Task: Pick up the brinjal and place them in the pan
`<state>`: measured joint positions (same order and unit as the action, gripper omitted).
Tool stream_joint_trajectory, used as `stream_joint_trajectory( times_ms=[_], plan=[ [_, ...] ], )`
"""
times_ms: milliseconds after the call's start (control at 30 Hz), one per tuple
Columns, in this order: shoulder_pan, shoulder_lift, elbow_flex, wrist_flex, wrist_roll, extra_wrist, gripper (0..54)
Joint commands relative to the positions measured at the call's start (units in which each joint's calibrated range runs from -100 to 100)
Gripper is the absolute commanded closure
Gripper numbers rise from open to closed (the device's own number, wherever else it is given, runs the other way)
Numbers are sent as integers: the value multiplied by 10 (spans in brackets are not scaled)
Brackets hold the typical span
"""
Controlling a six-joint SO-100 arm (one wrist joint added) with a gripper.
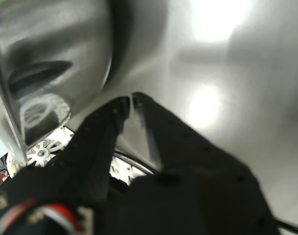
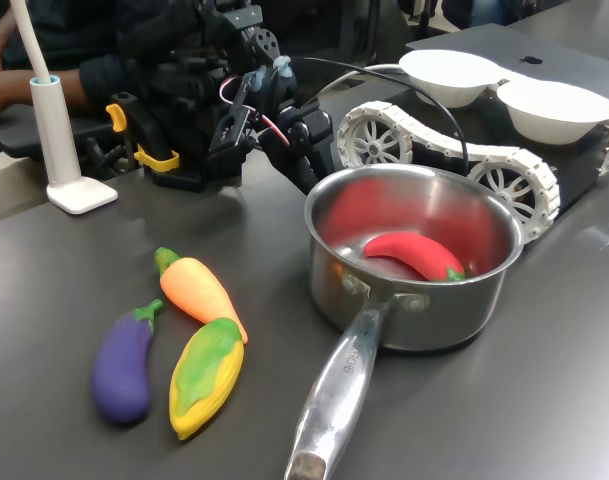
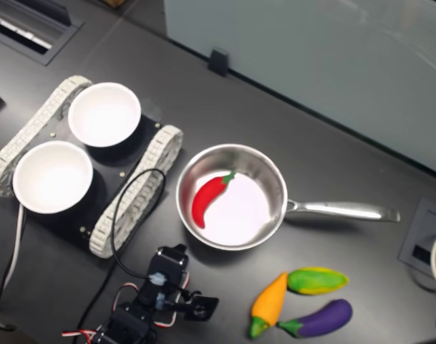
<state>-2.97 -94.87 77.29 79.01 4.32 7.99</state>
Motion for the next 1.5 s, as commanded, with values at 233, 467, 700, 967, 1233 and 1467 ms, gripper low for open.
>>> stream_joint_trajectory(
  times_ms=[233,467,700,967,1233,1467],
  plan=[
    [34,-7,-25,10,2,-7,523],
    [34,-7,-25,10,2,-7,523],
    [37,-7,-31,14,3,-7,529],
    [31,-7,-31,15,5,-7,530],
    [31,-7,-34,21,5,-7,531],
    [15,-7,-41,29,5,-4,533]
  ],
)
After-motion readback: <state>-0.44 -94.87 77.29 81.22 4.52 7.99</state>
